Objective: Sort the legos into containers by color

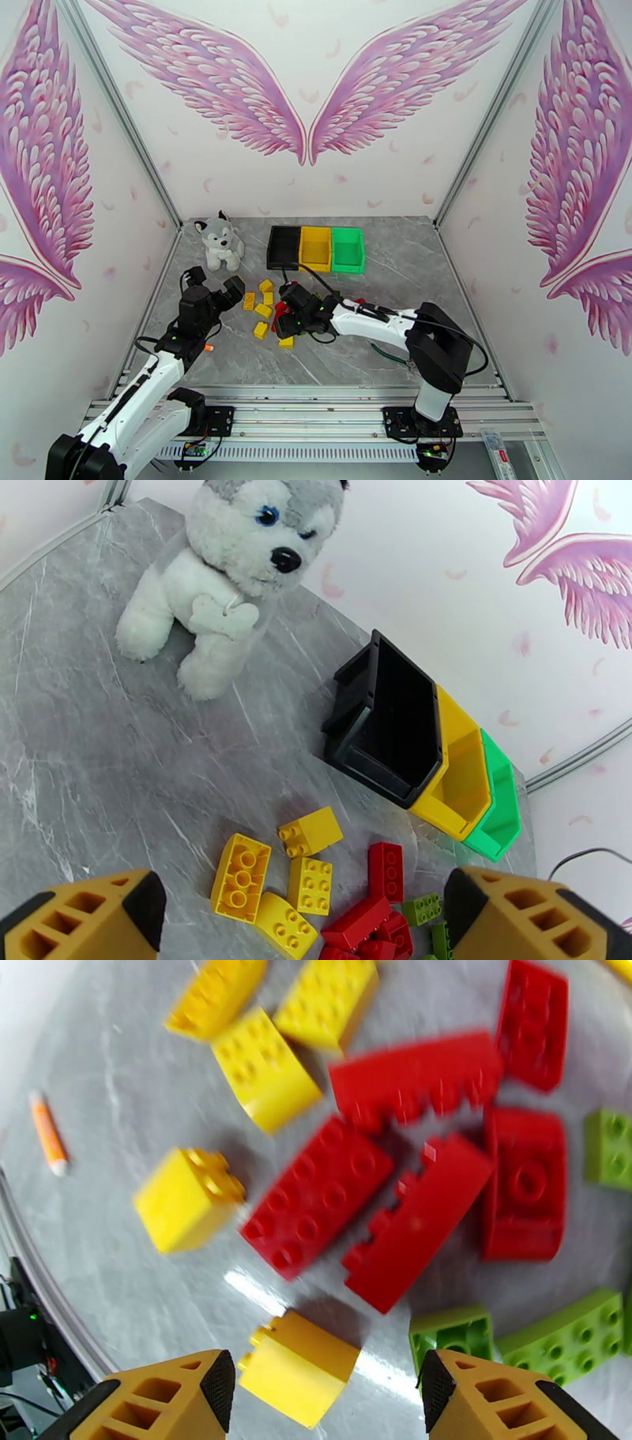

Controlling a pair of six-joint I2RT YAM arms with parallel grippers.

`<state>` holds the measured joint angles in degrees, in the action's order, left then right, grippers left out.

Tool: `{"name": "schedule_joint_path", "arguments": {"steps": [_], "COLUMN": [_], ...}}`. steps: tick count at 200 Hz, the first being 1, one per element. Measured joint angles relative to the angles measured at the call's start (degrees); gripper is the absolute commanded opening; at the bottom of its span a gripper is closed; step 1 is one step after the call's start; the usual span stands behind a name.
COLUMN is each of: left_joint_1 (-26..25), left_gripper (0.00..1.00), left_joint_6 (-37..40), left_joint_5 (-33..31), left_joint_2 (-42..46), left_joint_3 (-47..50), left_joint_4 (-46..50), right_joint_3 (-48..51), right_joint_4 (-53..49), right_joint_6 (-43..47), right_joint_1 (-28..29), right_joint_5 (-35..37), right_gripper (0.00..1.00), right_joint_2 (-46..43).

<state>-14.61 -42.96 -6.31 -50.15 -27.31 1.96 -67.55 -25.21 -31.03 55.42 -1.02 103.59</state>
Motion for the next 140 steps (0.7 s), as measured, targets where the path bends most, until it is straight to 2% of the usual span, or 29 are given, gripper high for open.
{"name": "schedule_joint_path", "arguments": {"steps": [50,140], "left_joint_1": [0.00,0.11], "left_gripper": [0.99,0.99], "left_joint_6": [-0.13,-0.20], "left_joint_5": [-0.46,-0.85], "left_joint_2": [0.02,0.02], "left_joint_3": [0.00,0.00], "left_joint_4": [1.22,1.77], "right_joint_3": [-0.79,-3.74], "right_joint_4": [-2.38,-3.06], "right_joint_6": [-2.86,-3.69], "right_joint_1": [4.17,5.90], "right_joint_5": [4.46,6.56], "right_gripper": [0.74,0.69], "right_joint_2": [1.03,4.35]}}
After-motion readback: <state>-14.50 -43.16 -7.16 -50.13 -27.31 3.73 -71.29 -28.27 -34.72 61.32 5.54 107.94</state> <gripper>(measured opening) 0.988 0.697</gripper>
